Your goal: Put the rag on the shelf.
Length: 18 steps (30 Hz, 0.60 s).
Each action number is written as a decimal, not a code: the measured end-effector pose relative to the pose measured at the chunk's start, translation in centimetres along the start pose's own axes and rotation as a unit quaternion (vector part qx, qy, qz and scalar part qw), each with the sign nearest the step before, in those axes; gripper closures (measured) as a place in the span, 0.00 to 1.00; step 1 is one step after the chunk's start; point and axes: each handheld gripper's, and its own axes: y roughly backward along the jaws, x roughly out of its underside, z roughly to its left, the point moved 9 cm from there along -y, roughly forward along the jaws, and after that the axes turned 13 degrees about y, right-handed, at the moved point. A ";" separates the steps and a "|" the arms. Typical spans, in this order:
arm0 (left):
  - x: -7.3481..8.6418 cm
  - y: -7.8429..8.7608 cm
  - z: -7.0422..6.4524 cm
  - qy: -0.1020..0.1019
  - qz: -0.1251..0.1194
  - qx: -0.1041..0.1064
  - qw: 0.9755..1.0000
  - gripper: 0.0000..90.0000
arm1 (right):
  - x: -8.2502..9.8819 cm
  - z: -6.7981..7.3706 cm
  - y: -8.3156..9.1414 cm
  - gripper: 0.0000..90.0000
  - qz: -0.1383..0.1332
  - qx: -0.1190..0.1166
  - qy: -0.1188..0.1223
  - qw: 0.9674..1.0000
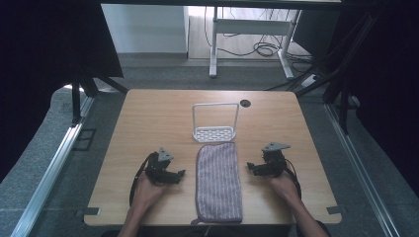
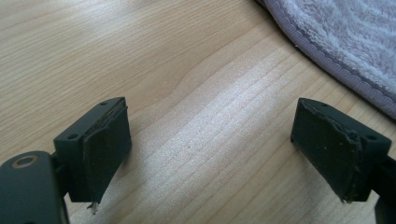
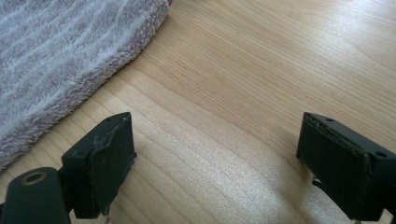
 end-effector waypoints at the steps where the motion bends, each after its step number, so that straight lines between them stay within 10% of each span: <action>1: 0.0 0.0 0.0 0.000 0.000 0.000 1.000 0.13 | 0.0 0.0 0.0 0.11 0.001 0.001 -0.001 1.000; 18: -0.1 0.0 0.1 0.005 -0.002 -0.004 1.000 0.14 | 0.1 0.0 0.1 0.11 0.003 0.002 -0.002 1.000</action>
